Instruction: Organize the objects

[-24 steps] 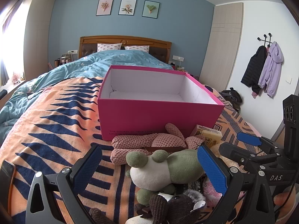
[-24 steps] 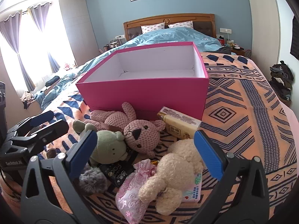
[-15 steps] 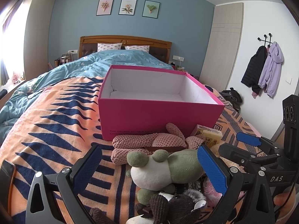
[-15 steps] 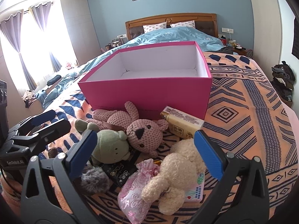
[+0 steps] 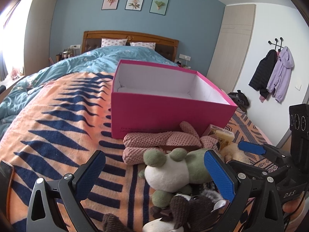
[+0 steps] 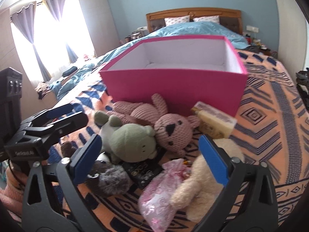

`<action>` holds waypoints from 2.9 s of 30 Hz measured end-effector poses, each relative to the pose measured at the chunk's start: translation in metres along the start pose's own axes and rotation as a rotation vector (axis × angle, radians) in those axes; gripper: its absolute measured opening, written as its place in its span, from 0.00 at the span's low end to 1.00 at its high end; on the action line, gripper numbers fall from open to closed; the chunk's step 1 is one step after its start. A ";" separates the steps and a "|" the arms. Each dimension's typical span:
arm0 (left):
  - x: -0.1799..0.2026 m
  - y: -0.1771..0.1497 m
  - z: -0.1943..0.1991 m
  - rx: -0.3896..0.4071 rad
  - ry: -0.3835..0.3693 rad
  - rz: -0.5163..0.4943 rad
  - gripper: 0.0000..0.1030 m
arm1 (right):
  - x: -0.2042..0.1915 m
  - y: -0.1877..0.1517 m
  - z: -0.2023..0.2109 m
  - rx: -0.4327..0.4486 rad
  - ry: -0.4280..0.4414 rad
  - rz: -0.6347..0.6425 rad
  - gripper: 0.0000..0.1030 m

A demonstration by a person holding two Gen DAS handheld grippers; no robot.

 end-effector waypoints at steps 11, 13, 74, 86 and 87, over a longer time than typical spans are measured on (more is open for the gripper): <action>-0.014 -0.015 -0.014 -0.063 -0.069 0.025 0.98 | -0.017 -0.009 -0.032 -0.106 0.100 -0.014 0.62; -0.013 -0.018 -0.017 -0.080 -0.090 0.020 0.96 | -0.018 -0.010 -0.035 -0.117 0.102 -0.012 0.59; -0.002 0.098 -0.087 -0.143 -0.144 -0.123 0.71 | 0.032 0.127 -0.099 -0.109 0.305 -0.113 0.61; 0.005 0.082 -0.079 -0.156 -0.122 -0.185 0.71 | 0.040 0.108 -0.114 -0.180 0.204 -0.055 0.61; 0.006 0.081 -0.077 -0.156 -0.123 -0.187 0.71 | 0.039 0.107 -0.112 -0.183 0.206 -0.049 0.61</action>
Point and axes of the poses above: each gripper's, at about its wrist camera, not at the fingertips, and z roughly against the way its jaws point, x to its right, y to its top, the point moved 7 cm from there along -z, roughly the way its jaws point, and after that the axes turned 4 degrees about z, right-handed, at the moved point
